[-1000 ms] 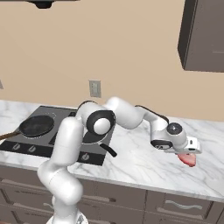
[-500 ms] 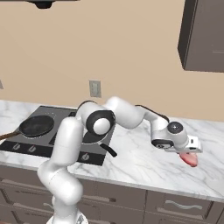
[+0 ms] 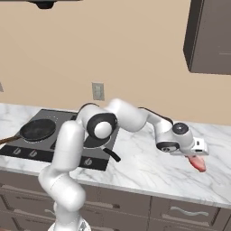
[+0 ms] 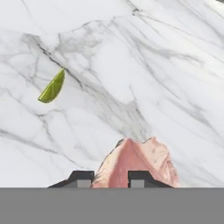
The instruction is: Place both pans onto different burners. Then place the lemon wedge and the steak on different pans.
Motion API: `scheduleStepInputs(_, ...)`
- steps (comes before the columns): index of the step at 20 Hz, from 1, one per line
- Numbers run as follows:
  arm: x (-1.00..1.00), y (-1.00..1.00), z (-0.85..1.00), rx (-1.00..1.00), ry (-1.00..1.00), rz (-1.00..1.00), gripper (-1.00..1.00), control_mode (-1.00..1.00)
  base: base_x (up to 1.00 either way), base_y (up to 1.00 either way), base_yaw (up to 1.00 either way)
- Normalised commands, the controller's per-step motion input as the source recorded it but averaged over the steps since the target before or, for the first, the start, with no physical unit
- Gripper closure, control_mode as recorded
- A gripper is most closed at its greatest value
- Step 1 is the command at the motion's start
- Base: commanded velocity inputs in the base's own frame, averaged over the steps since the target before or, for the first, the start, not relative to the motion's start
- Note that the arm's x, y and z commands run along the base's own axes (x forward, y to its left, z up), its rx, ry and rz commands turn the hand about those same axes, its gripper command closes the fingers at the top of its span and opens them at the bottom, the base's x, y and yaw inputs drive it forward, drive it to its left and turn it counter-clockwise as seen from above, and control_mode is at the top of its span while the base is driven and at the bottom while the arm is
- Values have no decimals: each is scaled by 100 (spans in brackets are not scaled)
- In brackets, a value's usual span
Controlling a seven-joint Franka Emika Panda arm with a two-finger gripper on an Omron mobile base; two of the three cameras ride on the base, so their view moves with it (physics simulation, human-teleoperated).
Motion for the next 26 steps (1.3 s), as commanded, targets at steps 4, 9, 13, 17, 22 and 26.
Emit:
scheduleStepInputs(4,-14,25,18,-1,0,0,100,-100,0,0,0)
scheduleStepInputs(9,-23,55,20,-5,0,0,100,-100,0,0,0)
scheduleStepInputs(13,-24,68,28,-7,0,0,100,-100,0,0,0)
scheduleStepInputs(17,-20,75,35,-9,0,0,100,-100,0,0,0)
scheduleStepInputs(22,-4,72,50,-3,2,3,100,-100,0,0,0)
scheduleStepInputs(26,-5,49,68,0,2,8,100,-100,0,0,0)
